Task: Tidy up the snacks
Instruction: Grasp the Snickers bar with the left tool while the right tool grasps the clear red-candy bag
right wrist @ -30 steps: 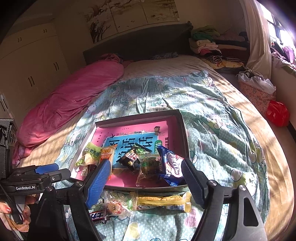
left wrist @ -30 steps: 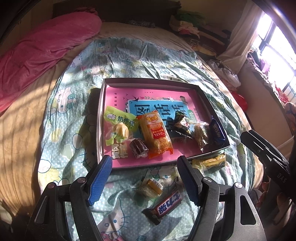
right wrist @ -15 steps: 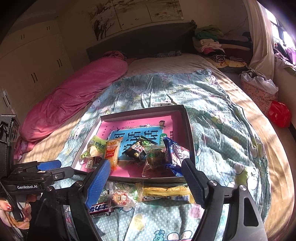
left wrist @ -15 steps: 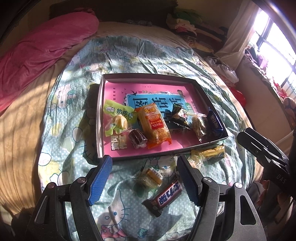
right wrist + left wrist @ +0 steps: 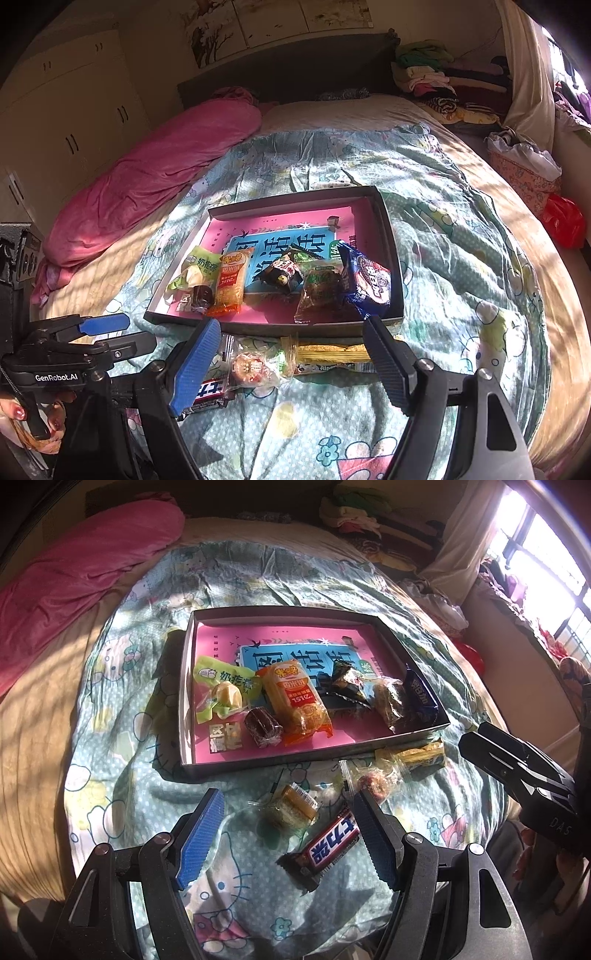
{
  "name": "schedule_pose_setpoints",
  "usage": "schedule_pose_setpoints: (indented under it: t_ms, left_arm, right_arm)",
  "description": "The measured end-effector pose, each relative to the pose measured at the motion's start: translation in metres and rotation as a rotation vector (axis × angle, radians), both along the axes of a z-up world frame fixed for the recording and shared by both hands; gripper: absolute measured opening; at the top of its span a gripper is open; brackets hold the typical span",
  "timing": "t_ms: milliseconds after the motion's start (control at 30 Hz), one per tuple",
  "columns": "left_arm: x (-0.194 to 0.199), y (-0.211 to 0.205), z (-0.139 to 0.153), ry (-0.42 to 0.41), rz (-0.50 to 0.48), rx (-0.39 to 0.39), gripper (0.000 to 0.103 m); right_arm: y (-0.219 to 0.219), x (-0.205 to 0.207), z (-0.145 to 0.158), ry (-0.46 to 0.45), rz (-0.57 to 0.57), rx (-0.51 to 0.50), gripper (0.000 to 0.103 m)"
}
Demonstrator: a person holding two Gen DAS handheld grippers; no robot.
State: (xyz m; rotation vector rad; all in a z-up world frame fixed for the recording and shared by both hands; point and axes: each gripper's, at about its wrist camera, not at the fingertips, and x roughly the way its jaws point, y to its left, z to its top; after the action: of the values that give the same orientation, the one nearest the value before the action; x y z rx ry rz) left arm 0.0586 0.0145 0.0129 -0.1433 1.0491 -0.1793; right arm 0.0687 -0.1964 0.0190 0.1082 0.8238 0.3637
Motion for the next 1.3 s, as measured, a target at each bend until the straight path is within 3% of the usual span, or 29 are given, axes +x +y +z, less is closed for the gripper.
schedule_pose_setpoints:
  t_ms: [433,1000,1100,1300]
  left_arm:
    - [-0.012,-0.017,-0.017,0.046,-0.084,0.006,0.074]
    - [-0.014,-0.04,-0.039,0.09,-0.201,-0.001,0.074]
    - [-0.012,-0.043,-0.044,0.101,-0.216,0.008,0.067]
    - [-0.009,-0.047,-0.052,0.117,-0.235,0.014,0.066]
  right_arm:
    - [0.005,-0.003,-0.015,0.056,0.022,0.002,0.079]
    - [0.008,0.002,-0.045,0.198,0.033,0.026,0.079]
    - [0.008,0.002,-0.049,0.219,0.034,0.036,0.08]
    - [0.012,0.005,-0.059,0.272,0.049,0.071,0.08]
